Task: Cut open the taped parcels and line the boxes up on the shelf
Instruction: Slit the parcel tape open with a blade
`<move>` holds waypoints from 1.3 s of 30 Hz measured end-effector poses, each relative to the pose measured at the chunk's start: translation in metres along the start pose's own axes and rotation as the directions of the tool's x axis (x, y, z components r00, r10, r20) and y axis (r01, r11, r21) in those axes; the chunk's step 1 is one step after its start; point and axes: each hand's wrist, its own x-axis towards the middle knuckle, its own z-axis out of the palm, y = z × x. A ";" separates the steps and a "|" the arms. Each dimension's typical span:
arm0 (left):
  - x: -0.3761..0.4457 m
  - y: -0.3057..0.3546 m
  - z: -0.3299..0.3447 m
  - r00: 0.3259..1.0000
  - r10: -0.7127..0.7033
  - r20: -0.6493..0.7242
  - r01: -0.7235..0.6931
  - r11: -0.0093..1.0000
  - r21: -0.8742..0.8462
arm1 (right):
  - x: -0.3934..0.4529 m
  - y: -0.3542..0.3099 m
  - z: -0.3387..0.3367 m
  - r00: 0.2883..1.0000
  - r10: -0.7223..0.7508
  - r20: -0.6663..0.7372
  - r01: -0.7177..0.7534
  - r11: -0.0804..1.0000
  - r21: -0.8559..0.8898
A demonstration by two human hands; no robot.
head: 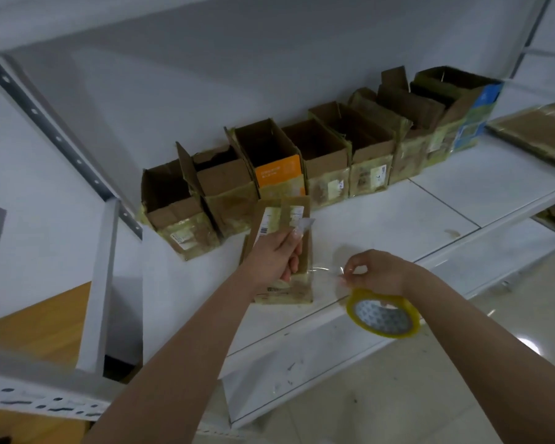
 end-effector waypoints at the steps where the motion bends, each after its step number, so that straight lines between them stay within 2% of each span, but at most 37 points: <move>1: -0.001 0.002 -0.001 0.999 -0.008 0.033 0.007 1.000 0.016 | -0.002 0.002 -0.002 1.000 -0.022 0.014 0.021 0.997 0.072; 4: -0.004 0.009 -0.007 0.981 -0.028 0.193 -0.004 0.987 0.162 | -0.014 0.010 -0.014 0.993 -0.111 0.046 0.095 0.958 0.272; 6: -0.004 0.018 -0.010 0.952 -0.060 0.302 -0.044 0.944 0.326 | -0.019 0.012 -0.017 0.992 -0.119 0.043 0.099 0.942 0.322; 8: -0.003 0.031 -0.009 0.928 -0.114 0.354 -0.075 0.875 0.479 | -0.019 0.011 -0.017 0.995 -0.102 -0.006 0.099 0.953 0.285; 11: 0.000 0.050 -0.001 0.911 -0.176 0.374 -0.134 0.732 0.668 | -0.021 0.003 -0.018 0.991 -0.066 -0.115 0.082 0.987 0.137; 14: 0.004 0.058 0.017 0.916 -0.204 0.345 -0.185 0.548 0.816 | -0.024 -0.002 -0.015 0.981 -0.065 -0.183 0.069 0.998 0.016; 16: 0.004 0.058 0.027 0.929 -0.188 0.319 -0.212 0.437 0.874 | -0.025 -0.004 -0.013 0.979 -0.052 -0.196 0.053 0.999 -0.001; 17: 0.004 0.058 0.027 0.929 -0.175 0.325 -0.224 0.434 0.873 | -0.025 -0.002 -0.012 0.981 -0.036 -0.190 0.042 0.999 0.027; 18: 0.003 0.056 0.024 0.924 -0.166 0.345 -0.230 0.480 0.847 | -0.025 0.000 -0.012 0.984 -0.016 -0.177 0.029 0.997 0.070; 19: 0.003 0.053 0.018 0.916 -0.156 0.369 -0.220 0.575 0.788 | -0.026 0.003 -0.011 0.987 0.004 -0.161 0.015 0.993 0.113; 21: -0.001 0.045 0.003 0.924 -0.143 0.355 -0.078 0.838 0.540 | -0.026 0.009 -0.009 0.992 0.026 -0.125 -0.004 0.985 0.175; 22: -0.003 0.040 -0.001 0.944 -0.141 0.299 -0.001 0.903 0.429 | -0.025 0.009 -0.007 0.993 0.028 -0.114 -0.004 0.979 0.205; 23: -0.005 0.035 -0.003 0.965 -0.138 0.224 0.040 0.918 0.395 | -0.025 0.009 -0.004 0.994 0.024 -0.107 0.002 0.971 0.238; 27: -0.003 0.024 0.018 0.998 -0.057 -0.042 0.071 0.783 0.618 | -0.020 0.008 0.006 0.995 0.027 -0.095 0.004 0.950 0.311; 30: -0.004 0.023 0.028 0.988 -0.015 -0.153 0.119 0.705 0.699 | -0.020 0.016 0.010 0.991 0.099 -0.092 -0.071 0.961 0.268; 33: -0.005 0.026 0.034 0.985 -0.026 -0.170 0.145 0.658 0.739 | -0.024 0.023 0.007 0.980 0.153 -0.127 -0.117 0.960 0.253; 36: -0.007 0.030 0.042 0.988 -0.030 -0.150 0.138 0.589 0.796 | -0.026 0.019 0.001 0.974 0.137 -0.183 -0.077 0.949 0.304; 37: -0.007 0.029 0.042 0.989 -0.023 -0.144 0.129 0.597 0.792 | -0.027 0.016 0.001 0.971 0.126 -0.201 -0.058 0.948 0.312; 39: -0.007 0.027 0.036 0.989 -0.042 -0.143 0.132 0.691 0.711 | -0.028 0.011 0.000 0.967 0.107 -0.232 -0.030 0.949 0.314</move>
